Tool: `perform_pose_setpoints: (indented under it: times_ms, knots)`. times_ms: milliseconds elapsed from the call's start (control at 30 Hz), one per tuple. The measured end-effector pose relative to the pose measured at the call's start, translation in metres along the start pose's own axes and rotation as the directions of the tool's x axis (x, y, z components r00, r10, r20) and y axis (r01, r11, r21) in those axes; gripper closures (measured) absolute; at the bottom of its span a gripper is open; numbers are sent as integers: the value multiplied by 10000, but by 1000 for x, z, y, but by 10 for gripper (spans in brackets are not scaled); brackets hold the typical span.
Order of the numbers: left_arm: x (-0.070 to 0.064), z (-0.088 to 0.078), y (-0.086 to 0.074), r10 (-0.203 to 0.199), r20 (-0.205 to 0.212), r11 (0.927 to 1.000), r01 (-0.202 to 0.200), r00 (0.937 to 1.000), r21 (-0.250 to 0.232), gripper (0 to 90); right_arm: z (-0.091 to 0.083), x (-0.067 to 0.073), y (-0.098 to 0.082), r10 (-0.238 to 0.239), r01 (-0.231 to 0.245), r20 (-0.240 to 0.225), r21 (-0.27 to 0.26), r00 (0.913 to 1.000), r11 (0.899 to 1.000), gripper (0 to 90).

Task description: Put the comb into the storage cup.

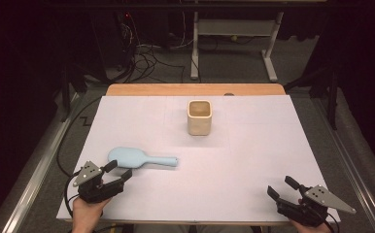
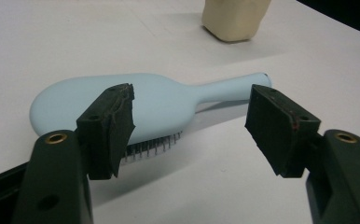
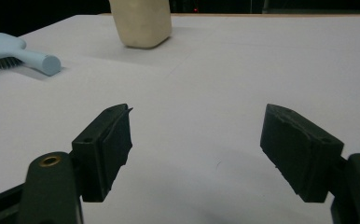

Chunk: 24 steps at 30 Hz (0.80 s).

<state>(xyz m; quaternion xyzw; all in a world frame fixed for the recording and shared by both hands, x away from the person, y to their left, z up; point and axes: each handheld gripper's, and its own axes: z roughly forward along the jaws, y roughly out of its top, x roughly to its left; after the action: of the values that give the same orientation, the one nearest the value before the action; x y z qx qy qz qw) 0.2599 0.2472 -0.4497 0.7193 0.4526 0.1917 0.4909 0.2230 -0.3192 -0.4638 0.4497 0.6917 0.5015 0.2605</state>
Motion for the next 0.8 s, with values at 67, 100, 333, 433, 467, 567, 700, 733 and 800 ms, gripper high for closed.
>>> perform_pose_setpoints:
  times_ms: [67,100,333,433,467,567,700,733,800]
  knots:
    - [-1,2,1,19,45,10000,-19,10000,21,328,0,0,0,10,-10,-3,3,10000,10000,253]
    - [-2,3,1,45,69,10000,-45,10000,38,328,0,0,0,-1,1,-1,4,10000,10000,253]
    - [-7,8,6,174,211,9998,-175,9996,72,328,0,0,0,9,-9,-21,-5,10000,10000,253]
    - [-10,12,7,188,304,9998,-191,9994,116,328,0,0,0,33,-33,-31,4,10000,10000,253]
    - [-10,13,8,181,328,9997,-186,9993,130,328,0,0,0,38,-38,-30,2,10000,10000,253]
    - [-11,15,8,207,359,9996,-213,9991,167,329,0,0,0,37,-37,-29,1,10000,10000,253]
    - [-13,17,9,199,349,9997,-204,9992,148,337,0,0,0,47,-47,-44,9,10000,10000,253]
    - [-13,18,10,178,376,9997,-183,9991,136,337,0,0,0,49,-49,-44,5,10000,10000,253]
    - [-14,19,11,191,383,9997,-196,9991,118,341,0,0,0,45,-45,-43,8,10000,10000,253]
